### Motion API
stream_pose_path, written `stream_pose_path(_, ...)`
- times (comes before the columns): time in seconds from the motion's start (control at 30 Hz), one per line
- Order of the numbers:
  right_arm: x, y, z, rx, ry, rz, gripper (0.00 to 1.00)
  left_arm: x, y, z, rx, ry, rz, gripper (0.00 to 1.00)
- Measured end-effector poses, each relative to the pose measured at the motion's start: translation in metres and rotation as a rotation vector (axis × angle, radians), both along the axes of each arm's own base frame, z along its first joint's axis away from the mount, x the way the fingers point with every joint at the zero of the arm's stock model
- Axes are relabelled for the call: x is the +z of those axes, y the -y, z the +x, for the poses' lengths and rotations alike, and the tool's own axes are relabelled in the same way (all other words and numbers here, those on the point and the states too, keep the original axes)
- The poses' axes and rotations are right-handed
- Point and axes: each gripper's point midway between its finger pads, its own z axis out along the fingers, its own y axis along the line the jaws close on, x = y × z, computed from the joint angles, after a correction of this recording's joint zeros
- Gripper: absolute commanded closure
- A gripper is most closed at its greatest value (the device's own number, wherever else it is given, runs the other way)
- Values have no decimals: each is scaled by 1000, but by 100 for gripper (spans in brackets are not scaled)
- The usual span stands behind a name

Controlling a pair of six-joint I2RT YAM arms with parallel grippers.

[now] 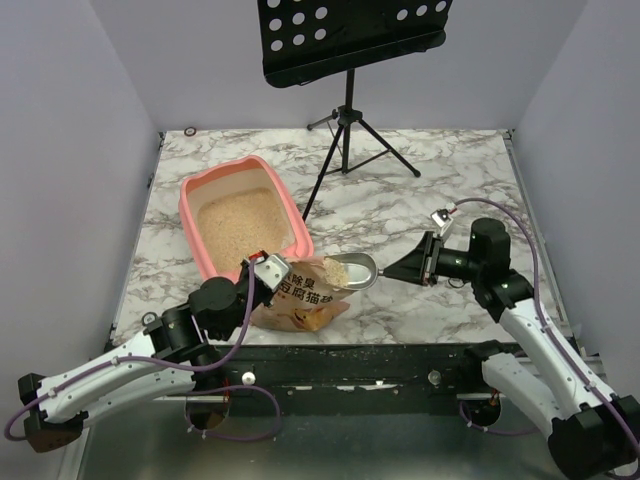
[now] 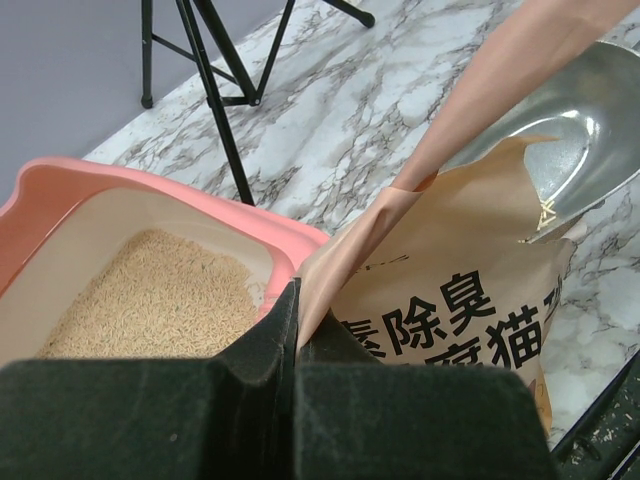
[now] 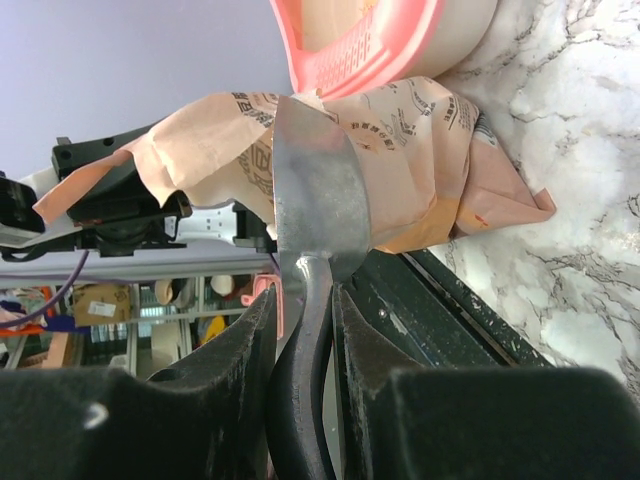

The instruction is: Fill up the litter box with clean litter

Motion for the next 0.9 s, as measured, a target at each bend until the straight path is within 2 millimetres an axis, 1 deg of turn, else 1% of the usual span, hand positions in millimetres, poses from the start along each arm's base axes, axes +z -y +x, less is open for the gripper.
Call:
stream_pose_path(0.13, 7, 5, -1, -21, -2, 19, 99, 2, -2, -1, -1, 4, -8, 100)
stream_pose_path(0.3, 17, 6, -7, -29, -1, 45, 99, 5, -6, -3, 0, 12, -22, 100)
stream_pose_path(0.57, 34, 6, -12, -42, -11, 80, 99, 10, -19, -4, 35, 33, -48, 100)
stream_pose_path(0.77, 48, 6, -11, -50, -19, 99, 99, 12, -29, -4, 66, 42, -58, 100)
stream_pose_path(0.9, 60, 4, -5, -55, -17, 105, 99, 13, -34, -5, 75, 47, -66, 100)
